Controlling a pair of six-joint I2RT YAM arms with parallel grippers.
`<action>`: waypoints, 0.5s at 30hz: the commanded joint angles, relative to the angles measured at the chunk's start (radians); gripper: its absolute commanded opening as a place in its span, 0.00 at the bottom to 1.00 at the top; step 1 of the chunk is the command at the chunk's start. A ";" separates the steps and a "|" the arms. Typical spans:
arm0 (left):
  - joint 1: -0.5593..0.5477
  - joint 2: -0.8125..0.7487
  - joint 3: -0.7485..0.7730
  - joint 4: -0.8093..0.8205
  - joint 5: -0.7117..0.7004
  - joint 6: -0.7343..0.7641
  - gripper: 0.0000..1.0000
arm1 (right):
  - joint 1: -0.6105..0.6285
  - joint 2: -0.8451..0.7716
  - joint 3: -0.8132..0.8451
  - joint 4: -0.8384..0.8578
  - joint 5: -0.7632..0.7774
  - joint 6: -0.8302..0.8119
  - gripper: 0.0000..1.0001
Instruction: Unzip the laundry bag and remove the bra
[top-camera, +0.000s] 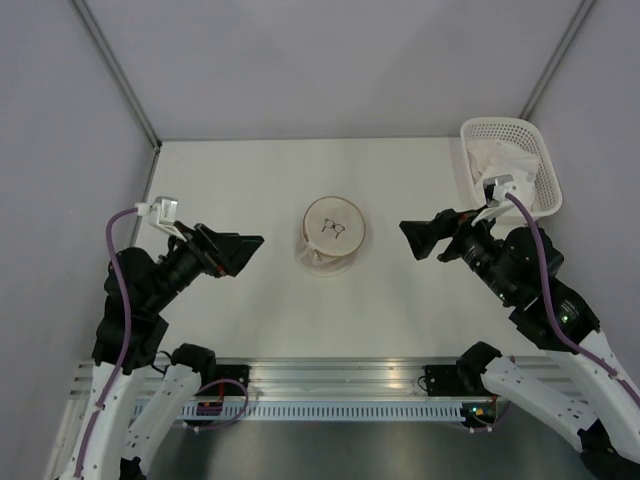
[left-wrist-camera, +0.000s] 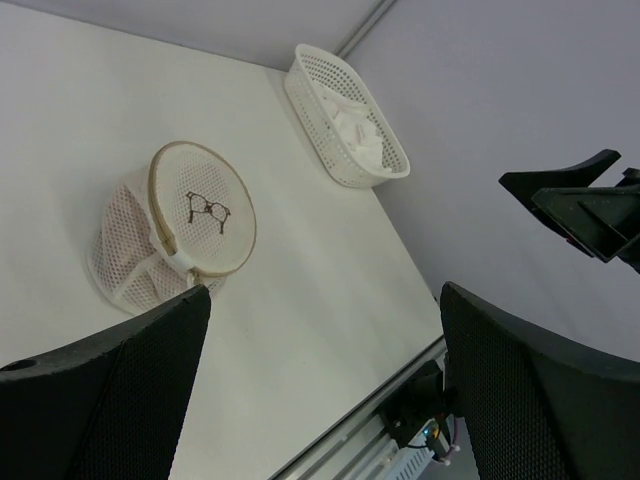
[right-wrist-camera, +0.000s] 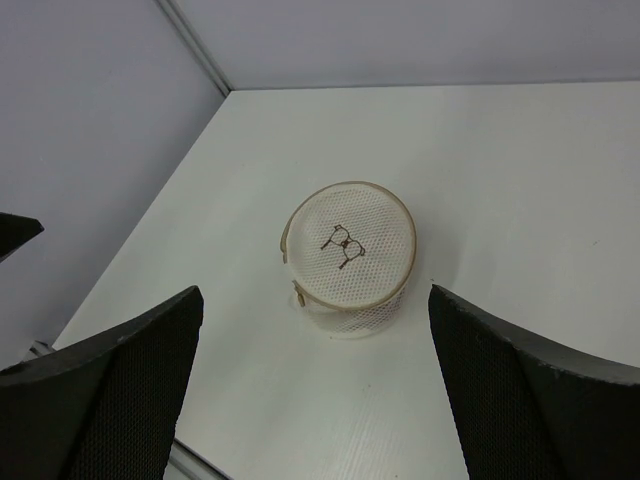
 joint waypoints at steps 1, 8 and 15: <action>0.000 -0.002 -0.036 0.075 0.048 -0.045 1.00 | 0.001 -0.004 -0.010 0.038 -0.012 -0.005 0.98; 0.000 -0.030 -0.160 0.183 0.077 -0.114 1.00 | 0.001 -0.021 -0.121 0.132 -0.065 0.001 0.98; -0.001 -0.034 -0.269 0.196 0.024 -0.174 1.00 | 0.002 -0.017 -0.203 0.199 -0.079 0.042 0.98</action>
